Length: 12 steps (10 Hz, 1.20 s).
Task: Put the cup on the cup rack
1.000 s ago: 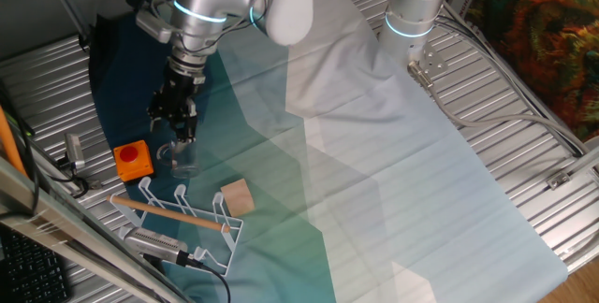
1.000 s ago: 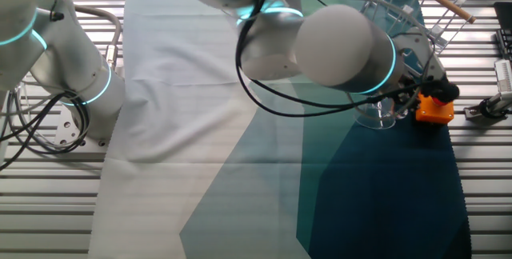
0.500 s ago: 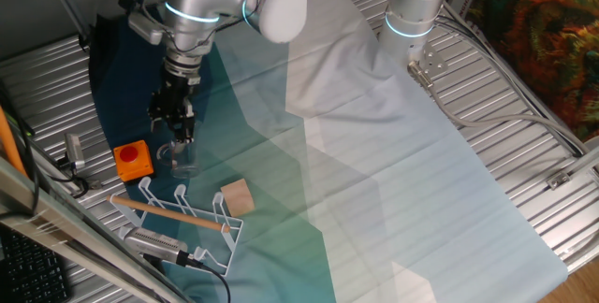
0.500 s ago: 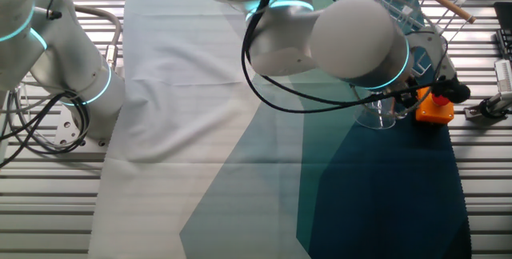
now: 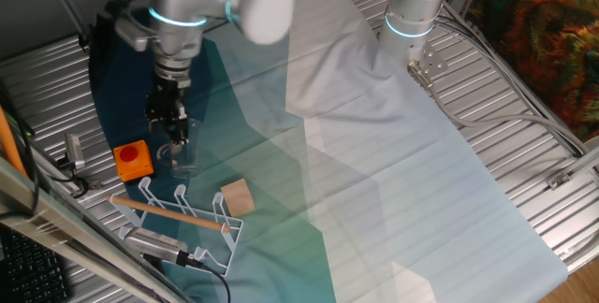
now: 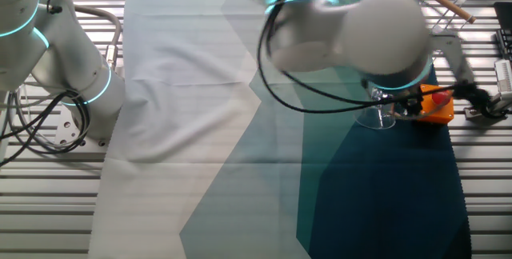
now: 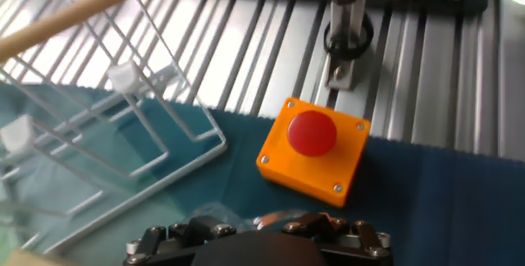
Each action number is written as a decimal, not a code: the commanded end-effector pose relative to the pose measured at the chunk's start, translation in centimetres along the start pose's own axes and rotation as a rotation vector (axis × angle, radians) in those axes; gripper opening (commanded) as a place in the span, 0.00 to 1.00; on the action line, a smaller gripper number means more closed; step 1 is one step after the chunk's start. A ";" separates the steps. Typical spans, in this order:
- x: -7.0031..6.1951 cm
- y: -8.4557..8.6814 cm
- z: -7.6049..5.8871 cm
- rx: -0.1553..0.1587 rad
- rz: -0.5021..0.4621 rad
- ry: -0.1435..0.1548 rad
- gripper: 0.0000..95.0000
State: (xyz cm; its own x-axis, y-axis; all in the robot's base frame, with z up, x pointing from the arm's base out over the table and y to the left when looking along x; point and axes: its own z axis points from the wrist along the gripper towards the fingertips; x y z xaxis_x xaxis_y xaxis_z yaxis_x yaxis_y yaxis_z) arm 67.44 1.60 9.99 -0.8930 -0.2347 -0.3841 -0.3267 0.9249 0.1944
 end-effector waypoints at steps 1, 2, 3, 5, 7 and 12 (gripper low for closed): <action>0.0 -0.4 0.6 0.017 0.032 0.192 0.80; 0.0 -0.4 0.6 0.018 0.031 0.192 0.80; 0.1 -0.4 0.5 0.015 0.036 0.189 0.80; 0.4 -0.5 0.5 0.011 0.036 0.190 0.80; 0.8 -0.7 0.5 0.008 0.039 0.190 0.80; 1.2 -0.8 0.9 0.001 0.043 0.179 0.80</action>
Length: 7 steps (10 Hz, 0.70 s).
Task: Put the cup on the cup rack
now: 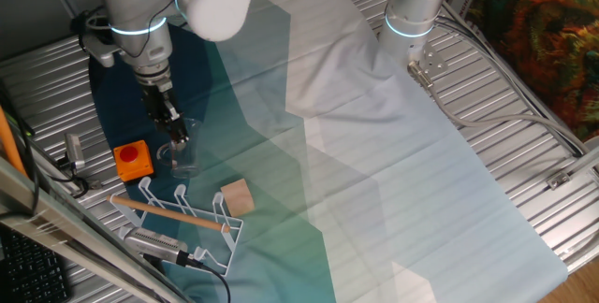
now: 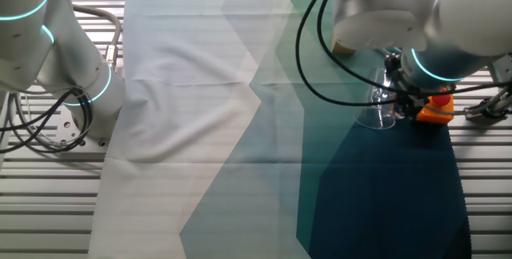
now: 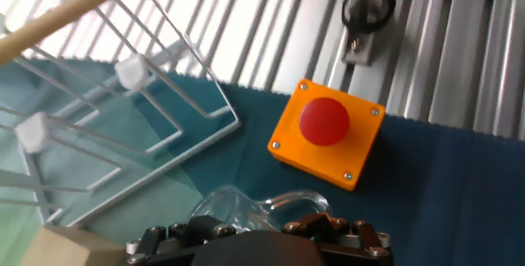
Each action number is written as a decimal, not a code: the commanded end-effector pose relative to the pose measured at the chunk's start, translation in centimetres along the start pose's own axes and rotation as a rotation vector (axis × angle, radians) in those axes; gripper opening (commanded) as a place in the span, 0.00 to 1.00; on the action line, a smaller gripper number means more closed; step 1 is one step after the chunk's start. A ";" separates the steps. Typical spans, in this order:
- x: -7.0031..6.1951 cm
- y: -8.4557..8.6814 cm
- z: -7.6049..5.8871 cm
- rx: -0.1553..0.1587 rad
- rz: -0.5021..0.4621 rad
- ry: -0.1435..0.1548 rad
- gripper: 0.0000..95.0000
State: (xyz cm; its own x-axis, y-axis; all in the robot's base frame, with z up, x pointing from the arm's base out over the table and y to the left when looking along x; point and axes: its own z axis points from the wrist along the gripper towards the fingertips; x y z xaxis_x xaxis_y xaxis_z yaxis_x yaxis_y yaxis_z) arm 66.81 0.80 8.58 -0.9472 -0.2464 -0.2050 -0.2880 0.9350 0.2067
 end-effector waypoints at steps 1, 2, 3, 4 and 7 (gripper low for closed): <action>-0.3 0.2 0.3 -0.002 0.005 -0.008 0.80; -0.5 0.4 0.5 -0.003 0.008 -0.009 0.80; -0.7 0.5 0.7 -0.002 0.011 -0.009 0.80; -0.8 0.6 0.8 -0.002 0.014 -0.008 0.80; -0.7 0.6 1.0 -0.009 0.024 -0.008 0.80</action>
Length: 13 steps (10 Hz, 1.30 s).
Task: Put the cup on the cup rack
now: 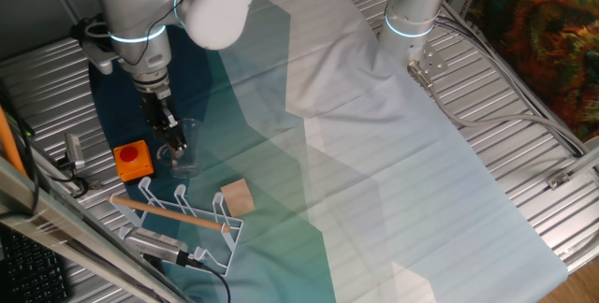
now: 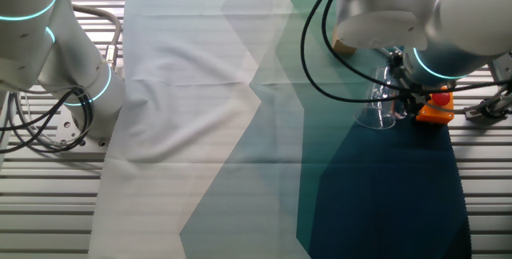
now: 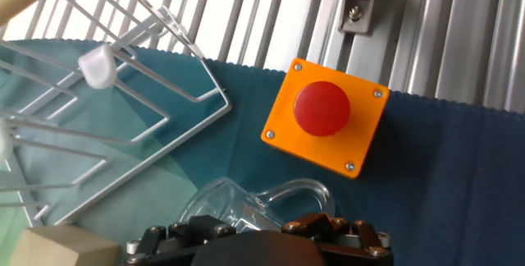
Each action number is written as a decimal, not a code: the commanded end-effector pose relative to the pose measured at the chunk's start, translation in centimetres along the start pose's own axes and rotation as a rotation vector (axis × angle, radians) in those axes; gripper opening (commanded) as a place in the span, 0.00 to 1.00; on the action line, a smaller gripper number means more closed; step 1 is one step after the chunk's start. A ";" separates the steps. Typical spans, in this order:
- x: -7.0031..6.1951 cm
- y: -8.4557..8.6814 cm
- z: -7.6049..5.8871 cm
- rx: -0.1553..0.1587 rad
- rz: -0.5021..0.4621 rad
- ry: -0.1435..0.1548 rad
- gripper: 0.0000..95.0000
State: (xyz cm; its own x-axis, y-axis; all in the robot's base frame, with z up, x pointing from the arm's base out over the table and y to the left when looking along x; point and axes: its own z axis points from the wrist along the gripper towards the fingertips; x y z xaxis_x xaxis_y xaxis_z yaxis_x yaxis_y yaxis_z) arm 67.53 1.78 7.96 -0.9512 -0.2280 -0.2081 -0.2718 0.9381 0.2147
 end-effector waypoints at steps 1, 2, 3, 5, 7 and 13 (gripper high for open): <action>0.2 0.0 0.1 -0.014 0.006 -0.002 0.80; 0.4 0.0 0.2 -0.026 0.002 -0.005 0.80; 0.6 0.0 0.4 -0.036 0.003 -0.007 0.80; 1.3 0.1 0.8 -0.057 0.004 -0.012 0.80; 1.7 0.6 1.2 -0.059 0.016 -0.010 0.80; 3.2 1.5 1.3 -0.044 0.043 -0.007 0.60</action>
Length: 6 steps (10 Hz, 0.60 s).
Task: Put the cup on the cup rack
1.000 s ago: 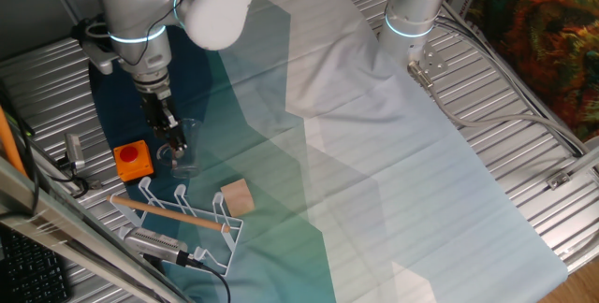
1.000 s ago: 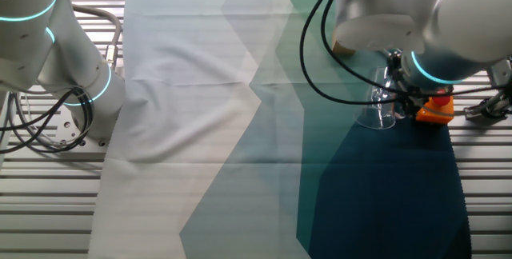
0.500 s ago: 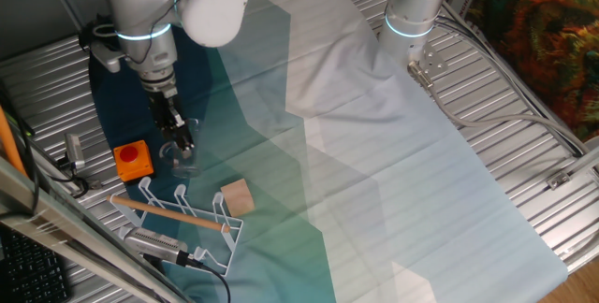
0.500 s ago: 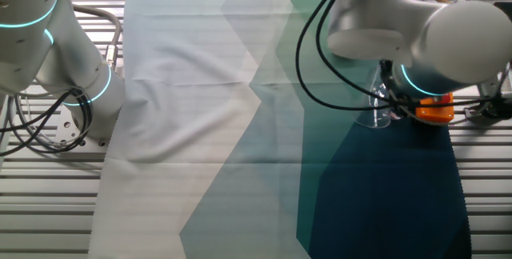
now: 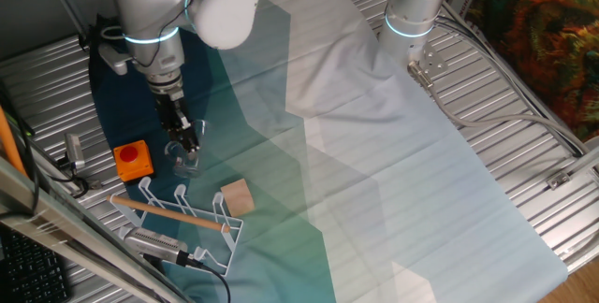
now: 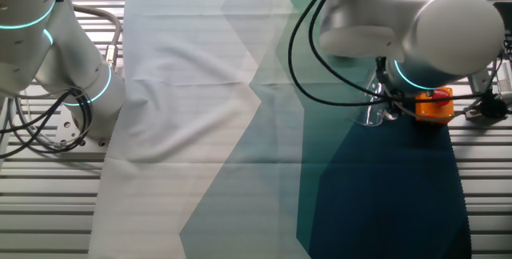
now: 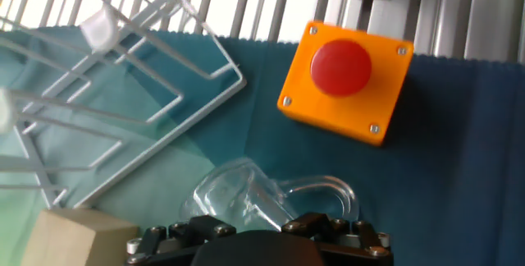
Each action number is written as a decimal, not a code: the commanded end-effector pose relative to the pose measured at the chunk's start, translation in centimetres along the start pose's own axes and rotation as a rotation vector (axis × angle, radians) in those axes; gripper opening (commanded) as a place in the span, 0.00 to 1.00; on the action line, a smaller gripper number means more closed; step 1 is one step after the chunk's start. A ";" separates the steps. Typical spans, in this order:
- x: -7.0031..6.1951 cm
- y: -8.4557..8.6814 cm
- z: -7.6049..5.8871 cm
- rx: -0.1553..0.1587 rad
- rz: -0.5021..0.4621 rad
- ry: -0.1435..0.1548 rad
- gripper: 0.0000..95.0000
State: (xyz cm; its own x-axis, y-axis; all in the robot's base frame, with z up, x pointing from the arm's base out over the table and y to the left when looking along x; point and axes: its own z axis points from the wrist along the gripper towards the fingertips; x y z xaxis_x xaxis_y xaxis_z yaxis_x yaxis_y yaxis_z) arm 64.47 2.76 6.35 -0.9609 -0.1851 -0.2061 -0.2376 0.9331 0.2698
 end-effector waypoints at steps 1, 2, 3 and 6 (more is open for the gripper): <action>0.7 0.2 -0.1 0.008 0.007 0.001 0.60; 1.3 0.4 -0.2 0.008 0.015 0.000 0.60; 1.6 0.5 -0.2 0.002 0.025 -0.003 0.60; 1.7 1.1 -0.5 0.038 0.011 0.049 0.60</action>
State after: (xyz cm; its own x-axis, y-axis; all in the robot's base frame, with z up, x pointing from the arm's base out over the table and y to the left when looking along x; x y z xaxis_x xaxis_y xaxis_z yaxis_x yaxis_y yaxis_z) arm 62.40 3.26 6.85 -0.9725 -0.1368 -0.1883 -0.1873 0.9403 0.2843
